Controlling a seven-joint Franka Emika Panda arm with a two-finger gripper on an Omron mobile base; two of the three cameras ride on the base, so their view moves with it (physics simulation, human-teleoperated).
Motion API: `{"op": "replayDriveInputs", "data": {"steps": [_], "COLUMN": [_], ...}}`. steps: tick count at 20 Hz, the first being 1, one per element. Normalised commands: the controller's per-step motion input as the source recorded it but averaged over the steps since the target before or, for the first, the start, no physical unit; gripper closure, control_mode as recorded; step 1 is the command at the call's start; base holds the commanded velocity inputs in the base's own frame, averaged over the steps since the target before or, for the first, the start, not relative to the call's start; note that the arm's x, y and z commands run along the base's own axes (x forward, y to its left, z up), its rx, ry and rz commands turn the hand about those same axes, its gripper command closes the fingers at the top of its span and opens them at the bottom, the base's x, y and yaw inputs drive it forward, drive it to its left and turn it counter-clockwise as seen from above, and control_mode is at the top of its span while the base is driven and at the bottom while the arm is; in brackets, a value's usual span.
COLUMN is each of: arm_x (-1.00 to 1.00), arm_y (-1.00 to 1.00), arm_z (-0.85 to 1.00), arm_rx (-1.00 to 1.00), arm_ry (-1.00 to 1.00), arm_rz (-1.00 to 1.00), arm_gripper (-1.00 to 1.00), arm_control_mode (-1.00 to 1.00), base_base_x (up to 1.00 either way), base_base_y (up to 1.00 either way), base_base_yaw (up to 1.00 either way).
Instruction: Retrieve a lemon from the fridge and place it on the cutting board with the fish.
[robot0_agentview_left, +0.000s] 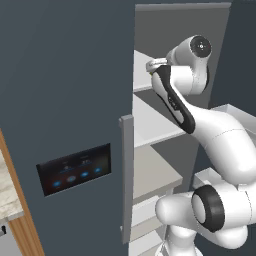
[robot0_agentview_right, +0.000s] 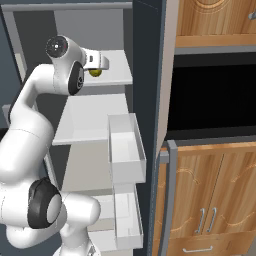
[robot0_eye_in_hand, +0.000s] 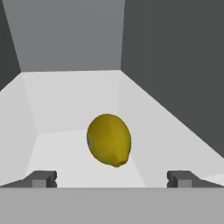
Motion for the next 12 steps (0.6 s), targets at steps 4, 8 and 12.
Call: {"op": "replayDriveInputs", "data": {"steps": [4,8,12], "arm_x": [0.40,0.26,0.08], "arm_y": [0.00,0.00,0.00], "arm_z": [0.00,0.00,-0.01], "arm_rx": [0.00,0.00,0.00], "arm_ry": [0.01,0.03,0.07], "arm_rz": [0.00,0.00,0.00], "arm_gripper": [-1.00,-1.00,-1.00], "arm_control_mode": [-1.00,-1.00,-1.00], "base_base_x": [0.00,0.00,0.00], "base_base_y": [0.00,0.00,0.00], "base_base_yaw": [0.00,0.00,0.00]}}
